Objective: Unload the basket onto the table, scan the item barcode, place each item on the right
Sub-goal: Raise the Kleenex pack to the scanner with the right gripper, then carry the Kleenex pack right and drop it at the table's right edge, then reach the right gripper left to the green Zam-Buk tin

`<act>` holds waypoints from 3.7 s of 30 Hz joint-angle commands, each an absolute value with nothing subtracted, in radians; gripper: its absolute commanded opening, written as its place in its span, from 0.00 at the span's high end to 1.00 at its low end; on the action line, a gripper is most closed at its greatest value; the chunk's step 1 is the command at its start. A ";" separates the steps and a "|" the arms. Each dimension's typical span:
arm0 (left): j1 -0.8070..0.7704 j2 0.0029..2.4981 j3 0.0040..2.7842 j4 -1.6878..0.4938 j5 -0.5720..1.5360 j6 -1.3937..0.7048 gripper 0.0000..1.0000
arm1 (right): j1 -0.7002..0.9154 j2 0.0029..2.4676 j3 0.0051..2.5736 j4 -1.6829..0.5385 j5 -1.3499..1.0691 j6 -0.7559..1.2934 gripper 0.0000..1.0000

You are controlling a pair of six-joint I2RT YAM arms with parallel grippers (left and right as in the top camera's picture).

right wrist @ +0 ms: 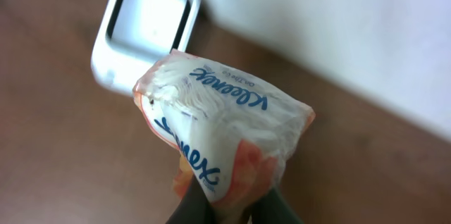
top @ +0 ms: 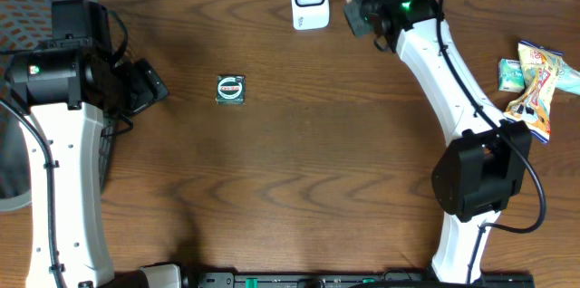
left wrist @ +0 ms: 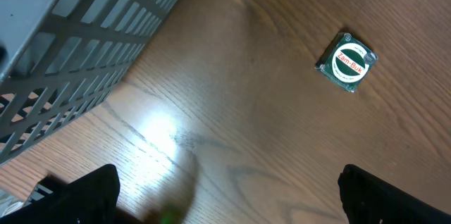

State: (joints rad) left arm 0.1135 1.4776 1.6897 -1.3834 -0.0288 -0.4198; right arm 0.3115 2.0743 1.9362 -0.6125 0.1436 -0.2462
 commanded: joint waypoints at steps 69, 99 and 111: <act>0.116 1.484 1.686 -1.386 -0.034 -0.424 0.02 | -0.173 2.209 2.078 -1.090 -0.281 -0.106 0.01; 0.116 1.484 1.686 -1.386 -0.034 -0.424 0.02 | 0.683 2.261 2.032 -0.592 0.064 0.378 0.01; 0.116 1.484 1.686 -1.386 -0.034 -0.424 0.02 | 0.787 2.407 2.032 -0.469 0.126 0.390 0.01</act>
State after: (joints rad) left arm 0.1135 1.4776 1.6897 -1.3838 -0.0288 -0.4198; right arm 0.7643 2.3810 2.0327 -0.4847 0.0673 0.3714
